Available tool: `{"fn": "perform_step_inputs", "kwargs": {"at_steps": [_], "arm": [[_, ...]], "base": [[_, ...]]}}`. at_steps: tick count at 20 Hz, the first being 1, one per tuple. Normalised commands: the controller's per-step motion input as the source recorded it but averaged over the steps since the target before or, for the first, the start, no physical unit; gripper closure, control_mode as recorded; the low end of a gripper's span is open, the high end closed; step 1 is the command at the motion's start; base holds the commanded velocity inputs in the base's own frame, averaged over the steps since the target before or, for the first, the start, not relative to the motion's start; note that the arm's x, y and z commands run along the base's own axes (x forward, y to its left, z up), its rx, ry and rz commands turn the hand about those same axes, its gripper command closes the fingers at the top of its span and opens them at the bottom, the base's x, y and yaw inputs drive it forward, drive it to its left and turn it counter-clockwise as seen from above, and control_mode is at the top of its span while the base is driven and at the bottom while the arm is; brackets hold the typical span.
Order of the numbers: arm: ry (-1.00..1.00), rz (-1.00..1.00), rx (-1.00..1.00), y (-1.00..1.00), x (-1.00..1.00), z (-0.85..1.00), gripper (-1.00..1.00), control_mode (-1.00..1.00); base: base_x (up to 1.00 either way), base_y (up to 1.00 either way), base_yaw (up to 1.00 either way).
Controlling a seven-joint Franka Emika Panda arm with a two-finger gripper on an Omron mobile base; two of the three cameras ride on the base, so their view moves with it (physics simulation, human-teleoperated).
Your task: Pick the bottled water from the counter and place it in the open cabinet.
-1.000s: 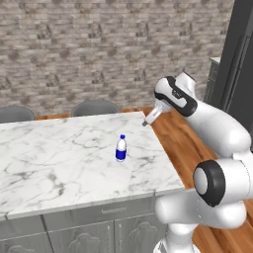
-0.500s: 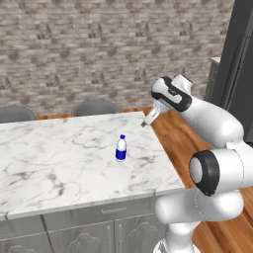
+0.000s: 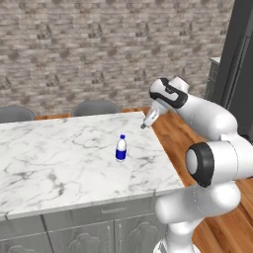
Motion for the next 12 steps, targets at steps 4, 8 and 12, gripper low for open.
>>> {"fn": "perform_step_inputs", "kwargs": {"at_steps": [4, 8, 12], "arm": [[0.0, 0.11, 0.02, 0.0, 0.0, -0.16, -1.0, -1.0], [0.0, 0.1, 0.05, 0.0, 0.0, -0.13, -1.0, -1.0], [-0.02, 0.07, 0.06, 0.0, 0.01, -0.14, -1.0, -1.0]], "base": [[0.0, 0.0, 0.0], [0.0, 0.0, 0.0], [0.0, 0.0, 0.0]]}}
